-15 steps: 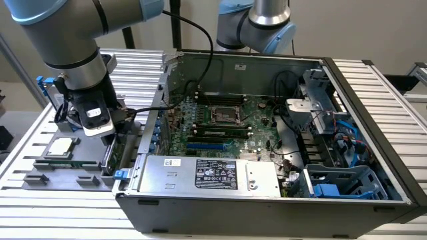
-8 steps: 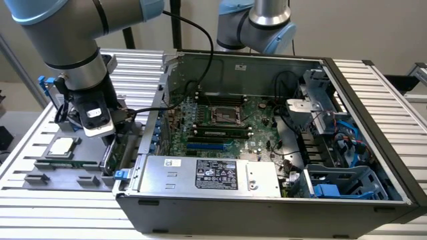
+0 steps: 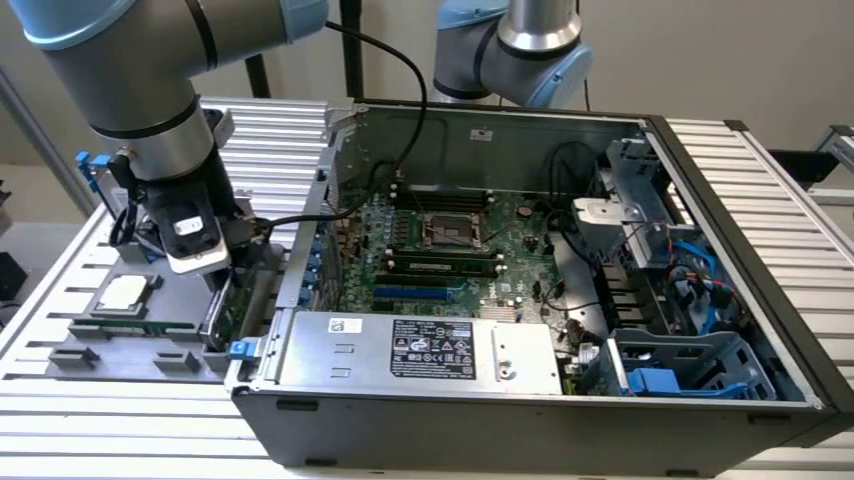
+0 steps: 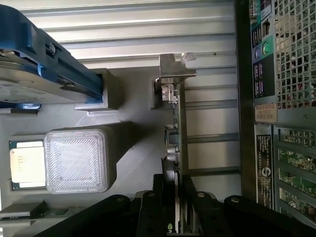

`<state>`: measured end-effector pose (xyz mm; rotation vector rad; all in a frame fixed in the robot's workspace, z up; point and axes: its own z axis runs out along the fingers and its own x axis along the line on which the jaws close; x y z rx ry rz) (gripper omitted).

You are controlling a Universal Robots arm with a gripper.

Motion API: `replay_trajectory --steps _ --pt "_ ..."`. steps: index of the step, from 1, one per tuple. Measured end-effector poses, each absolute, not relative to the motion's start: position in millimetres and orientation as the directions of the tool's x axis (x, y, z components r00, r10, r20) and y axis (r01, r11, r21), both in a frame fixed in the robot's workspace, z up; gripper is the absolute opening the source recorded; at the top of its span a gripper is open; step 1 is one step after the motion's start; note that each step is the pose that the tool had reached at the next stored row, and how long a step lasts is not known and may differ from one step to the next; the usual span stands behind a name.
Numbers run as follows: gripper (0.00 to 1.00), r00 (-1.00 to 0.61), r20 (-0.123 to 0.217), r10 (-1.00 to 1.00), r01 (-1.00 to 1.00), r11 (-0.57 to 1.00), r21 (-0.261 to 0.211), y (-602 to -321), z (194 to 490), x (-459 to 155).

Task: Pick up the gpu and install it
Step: 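Pick up the gpu and move the gpu toward the slot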

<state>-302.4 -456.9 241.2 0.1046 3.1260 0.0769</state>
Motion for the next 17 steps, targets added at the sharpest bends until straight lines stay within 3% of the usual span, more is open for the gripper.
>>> replay_trajectory --steps 17 --pt "0.0 -1.0 -0.011 0.008 0.007 0.999 0.05 -457.1 242.4 -304.0"
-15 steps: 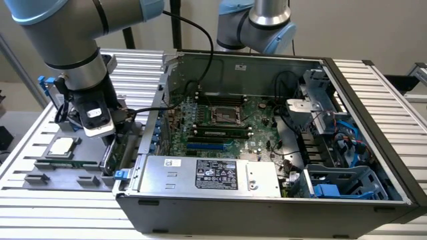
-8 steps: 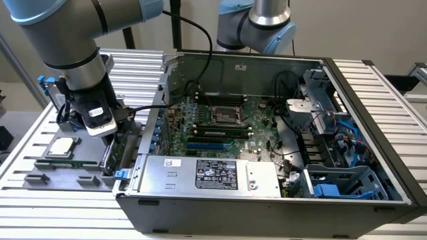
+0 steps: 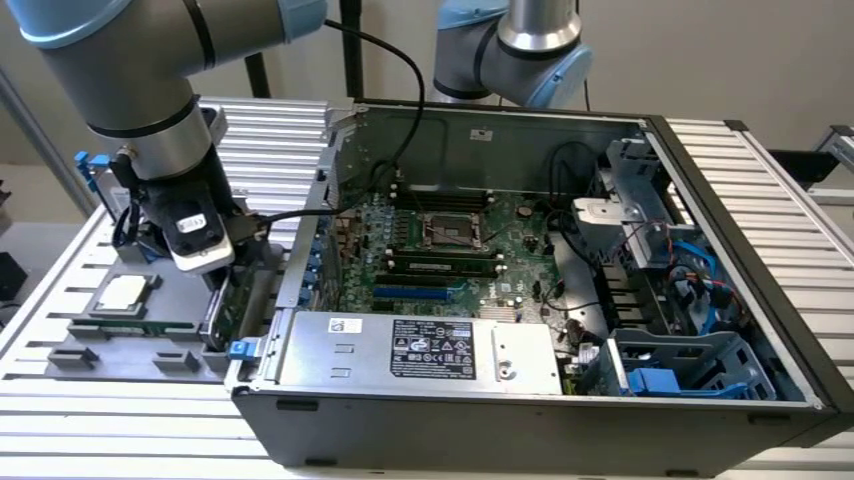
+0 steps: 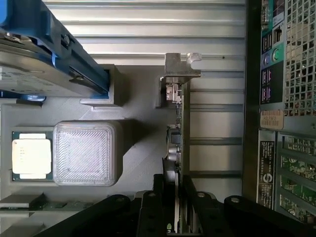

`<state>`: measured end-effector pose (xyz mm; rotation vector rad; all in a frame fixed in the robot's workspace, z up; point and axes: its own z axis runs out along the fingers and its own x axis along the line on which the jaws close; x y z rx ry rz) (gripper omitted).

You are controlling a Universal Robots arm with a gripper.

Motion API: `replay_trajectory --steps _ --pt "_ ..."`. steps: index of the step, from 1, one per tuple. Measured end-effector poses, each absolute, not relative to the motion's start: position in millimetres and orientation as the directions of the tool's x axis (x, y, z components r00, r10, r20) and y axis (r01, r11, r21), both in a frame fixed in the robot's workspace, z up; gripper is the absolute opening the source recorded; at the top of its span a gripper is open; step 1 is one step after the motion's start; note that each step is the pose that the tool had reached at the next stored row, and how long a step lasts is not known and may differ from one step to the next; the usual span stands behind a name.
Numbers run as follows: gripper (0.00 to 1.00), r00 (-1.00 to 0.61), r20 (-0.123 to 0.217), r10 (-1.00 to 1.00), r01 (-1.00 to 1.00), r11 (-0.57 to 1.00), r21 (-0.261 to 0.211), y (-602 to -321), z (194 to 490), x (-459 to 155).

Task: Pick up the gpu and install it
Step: 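Pick up the gpu and move the gpu toward the slot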

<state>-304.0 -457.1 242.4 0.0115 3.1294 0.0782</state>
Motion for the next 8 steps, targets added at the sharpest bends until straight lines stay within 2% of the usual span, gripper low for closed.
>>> replay_trajectory --steps 8 --pt "0.0 -1.0 -0.011 0.008 0.007 0.999 0.05 -457 255 -304"
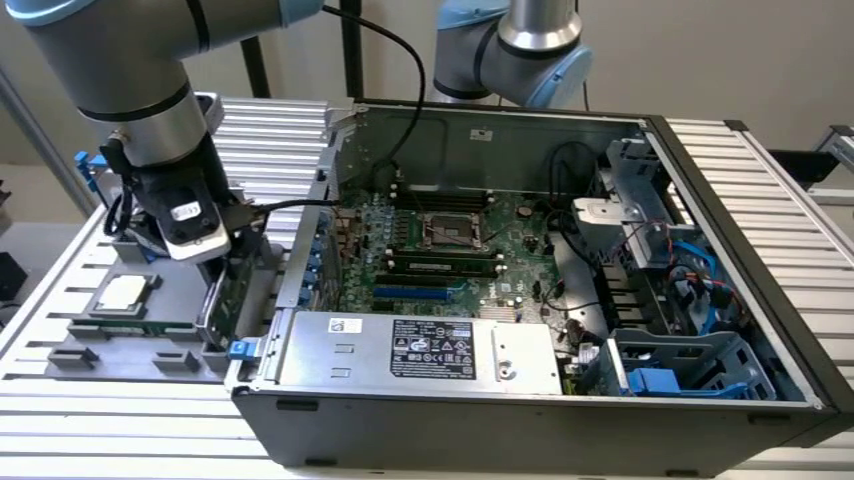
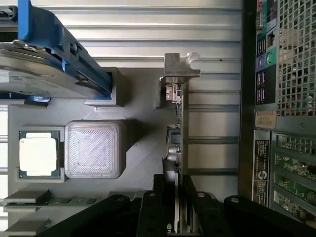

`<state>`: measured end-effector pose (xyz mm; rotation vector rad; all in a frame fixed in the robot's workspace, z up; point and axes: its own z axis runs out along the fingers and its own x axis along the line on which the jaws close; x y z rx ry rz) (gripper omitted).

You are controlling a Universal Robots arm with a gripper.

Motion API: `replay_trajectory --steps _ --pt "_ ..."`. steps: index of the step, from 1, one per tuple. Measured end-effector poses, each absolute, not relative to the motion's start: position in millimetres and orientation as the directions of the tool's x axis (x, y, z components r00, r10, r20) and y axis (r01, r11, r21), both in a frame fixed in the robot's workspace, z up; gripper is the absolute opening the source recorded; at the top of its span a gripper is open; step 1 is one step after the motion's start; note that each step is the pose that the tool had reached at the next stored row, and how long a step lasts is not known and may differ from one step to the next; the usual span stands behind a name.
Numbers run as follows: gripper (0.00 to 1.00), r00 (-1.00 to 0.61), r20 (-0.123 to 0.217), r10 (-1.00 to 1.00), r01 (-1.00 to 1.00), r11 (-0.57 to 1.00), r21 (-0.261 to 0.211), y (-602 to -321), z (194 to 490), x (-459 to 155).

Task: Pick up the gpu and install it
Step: 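Pick up the gpu and move the gpu toward the slot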

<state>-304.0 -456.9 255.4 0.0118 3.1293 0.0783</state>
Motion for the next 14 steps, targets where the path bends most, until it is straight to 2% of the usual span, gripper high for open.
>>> replay_trajectory --steps 14 --pt "0.0 -1.0 -0.011 0.008 0.007 0.999 0.05 -457 309 -304"
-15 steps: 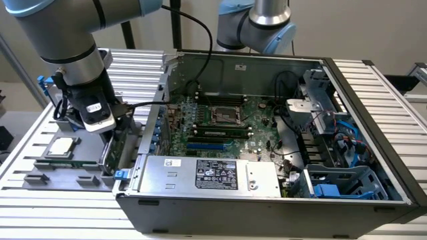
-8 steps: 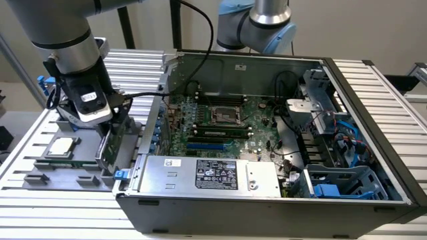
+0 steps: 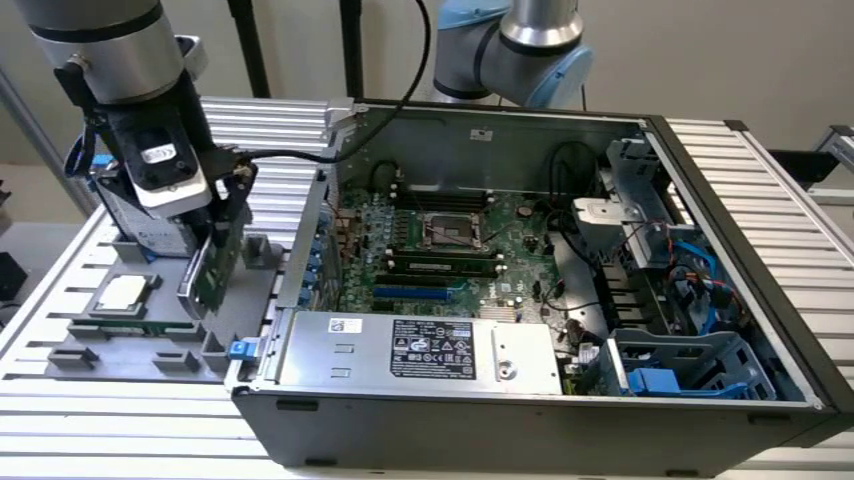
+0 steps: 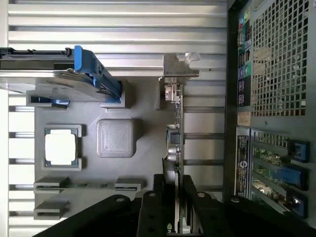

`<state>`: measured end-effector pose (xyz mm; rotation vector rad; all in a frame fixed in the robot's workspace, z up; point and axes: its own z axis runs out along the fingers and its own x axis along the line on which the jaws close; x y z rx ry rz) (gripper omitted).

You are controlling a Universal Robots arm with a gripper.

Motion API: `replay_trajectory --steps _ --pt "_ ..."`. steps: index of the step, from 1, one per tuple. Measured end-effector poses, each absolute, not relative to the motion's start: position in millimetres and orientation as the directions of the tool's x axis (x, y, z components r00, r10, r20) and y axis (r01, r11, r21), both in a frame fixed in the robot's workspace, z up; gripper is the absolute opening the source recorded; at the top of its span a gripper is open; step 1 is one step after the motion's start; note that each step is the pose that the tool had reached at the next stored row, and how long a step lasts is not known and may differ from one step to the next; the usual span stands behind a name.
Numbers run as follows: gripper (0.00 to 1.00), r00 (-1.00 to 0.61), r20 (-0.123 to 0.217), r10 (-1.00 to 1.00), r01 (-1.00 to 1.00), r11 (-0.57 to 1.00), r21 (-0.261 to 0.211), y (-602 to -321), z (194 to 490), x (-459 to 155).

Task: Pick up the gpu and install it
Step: 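Pick up the gpu and move the gpu toward the slot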

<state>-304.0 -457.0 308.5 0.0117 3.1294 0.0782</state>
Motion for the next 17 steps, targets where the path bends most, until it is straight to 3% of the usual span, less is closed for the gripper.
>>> replay_trajectory --steps 17 --pt "0.0 -1.0 -0.011 0.008 0.007 0.999 0.05 -457 386 -299"
